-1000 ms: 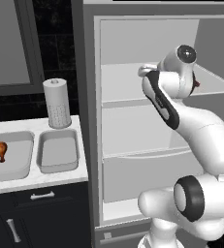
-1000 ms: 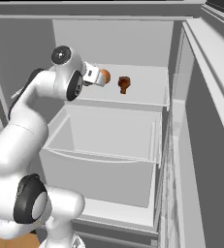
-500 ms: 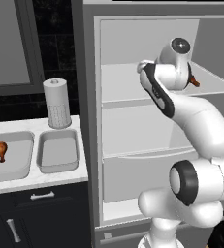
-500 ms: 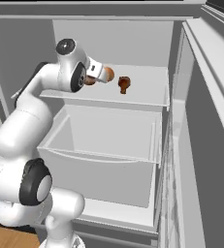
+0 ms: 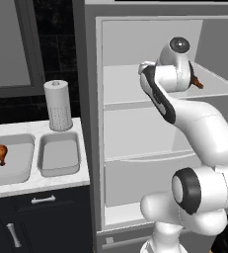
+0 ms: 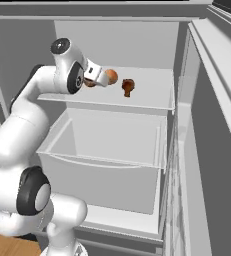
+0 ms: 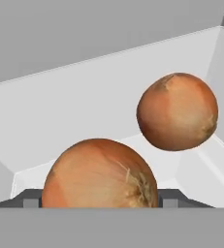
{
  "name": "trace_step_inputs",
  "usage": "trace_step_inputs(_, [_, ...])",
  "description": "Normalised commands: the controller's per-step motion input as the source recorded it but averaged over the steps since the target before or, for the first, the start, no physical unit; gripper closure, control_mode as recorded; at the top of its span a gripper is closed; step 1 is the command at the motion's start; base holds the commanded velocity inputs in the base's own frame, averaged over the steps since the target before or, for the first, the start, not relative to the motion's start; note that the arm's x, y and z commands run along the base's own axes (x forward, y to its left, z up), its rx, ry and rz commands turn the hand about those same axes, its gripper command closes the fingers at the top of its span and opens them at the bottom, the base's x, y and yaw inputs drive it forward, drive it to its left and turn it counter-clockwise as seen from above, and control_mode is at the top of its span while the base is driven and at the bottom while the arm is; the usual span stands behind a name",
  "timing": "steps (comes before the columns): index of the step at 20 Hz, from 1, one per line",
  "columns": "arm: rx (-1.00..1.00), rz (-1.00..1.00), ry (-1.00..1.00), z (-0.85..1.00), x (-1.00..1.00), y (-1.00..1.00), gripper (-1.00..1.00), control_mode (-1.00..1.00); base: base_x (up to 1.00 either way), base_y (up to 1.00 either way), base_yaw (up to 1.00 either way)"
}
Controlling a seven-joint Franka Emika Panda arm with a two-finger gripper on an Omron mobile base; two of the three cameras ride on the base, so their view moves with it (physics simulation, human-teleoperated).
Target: Place one onion and one chicken drumstick in each tupperware on the nearby counter, to pack two identical lunches.
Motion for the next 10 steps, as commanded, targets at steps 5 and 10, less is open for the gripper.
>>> trace_step_inputs(5, [0.0, 0.0, -0.13, -0.11, -0.97, 0.0, 1.0, -1.0, 0.0, 0.0, 0.0])
trace_step_inputs(10, [0.0, 0.04, -0.13, 0.21, -1.0, -0.01, 1.0, -1.0, 0.0, 0.0, 0.0])
